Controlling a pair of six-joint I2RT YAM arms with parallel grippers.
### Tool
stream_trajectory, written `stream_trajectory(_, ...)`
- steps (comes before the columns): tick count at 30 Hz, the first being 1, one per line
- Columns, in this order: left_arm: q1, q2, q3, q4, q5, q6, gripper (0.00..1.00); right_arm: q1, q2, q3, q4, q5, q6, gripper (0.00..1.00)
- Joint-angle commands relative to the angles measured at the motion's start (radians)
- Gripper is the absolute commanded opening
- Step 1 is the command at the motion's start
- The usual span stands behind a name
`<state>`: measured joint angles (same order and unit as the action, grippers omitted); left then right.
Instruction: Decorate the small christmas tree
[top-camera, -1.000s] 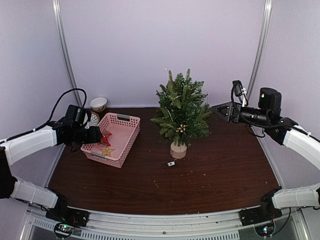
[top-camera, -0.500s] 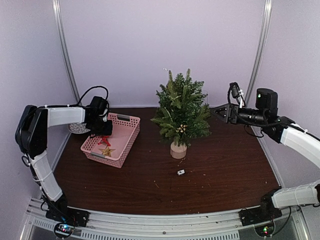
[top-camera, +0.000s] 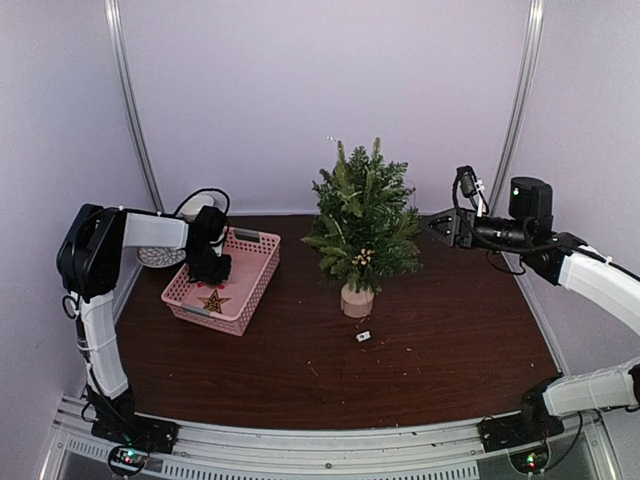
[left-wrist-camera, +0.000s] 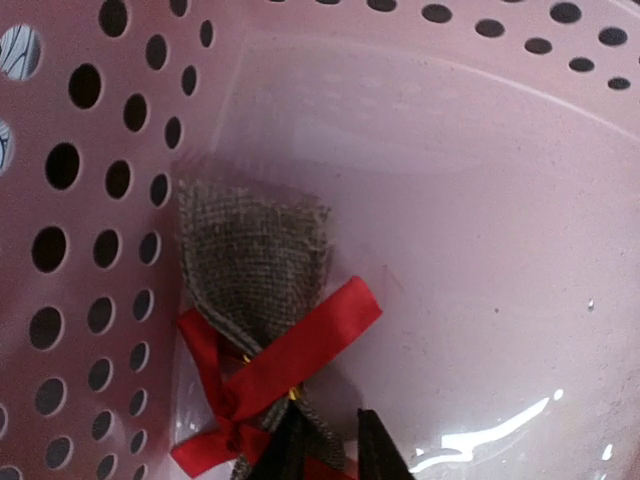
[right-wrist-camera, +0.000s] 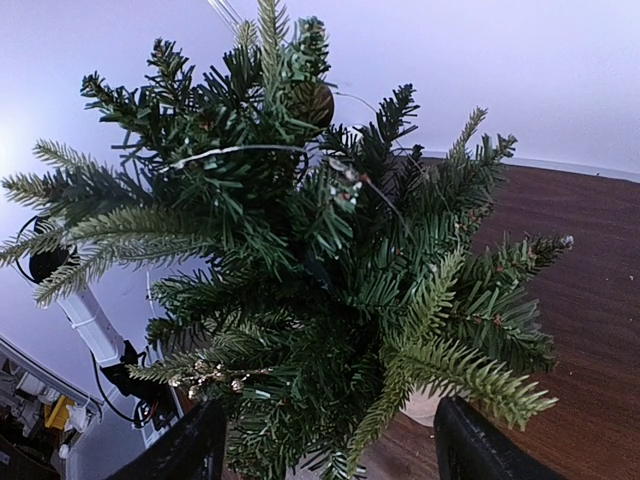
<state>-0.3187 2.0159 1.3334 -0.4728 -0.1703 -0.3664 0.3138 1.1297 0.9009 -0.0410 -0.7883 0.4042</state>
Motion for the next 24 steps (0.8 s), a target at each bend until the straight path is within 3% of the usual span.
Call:
stream_trajectory(1, 0.007, -0.018, 0.005, 0.011, 0.034, 0.029, 0.12, -0.008, -0.003, 0.031, 0.026, -0.015, 0.007, 0.75)
stream_trajectory(3, 0.000, -0.064, -0.016, 0.030, 0.047, 0.033, 0.02, -0.007, -0.005, 0.032, 0.026, -0.014, 0.008, 0.75)
stream_trajectory(6, -0.013, -0.151, -0.045, 0.052, 0.069, 0.053, 0.00, -0.006, -0.007, 0.032, 0.032, -0.015, 0.014, 0.75)
stream_trajectory(11, -0.002, -0.368, -0.207, 0.267, 0.327, 0.016, 0.00, -0.007, -0.005, 0.032, 0.038, -0.022, 0.020, 0.74)
stream_trajectory(18, 0.029, -0.497, -0.352, 0.546, 0.671, -0.088, 0.00, -0.006, -0.001, 0.040, 0.064, -0.046, 0.029, 0.73)
stream_trajectory(22, 0.026, -0.607, -0.449, 0.734, 0.808, -0.128, 0.00, 0.001, -0.002, 0.055, 0.067, -0.080, 0.017, 0.72)
stream_trajectory(24, 0.014, -0.665, -0.454, 0.728, 0.863, -0.109, 0.00, 0.014, 0.000, 0.069, 0.063, -0.092, 0.002, 0.71)
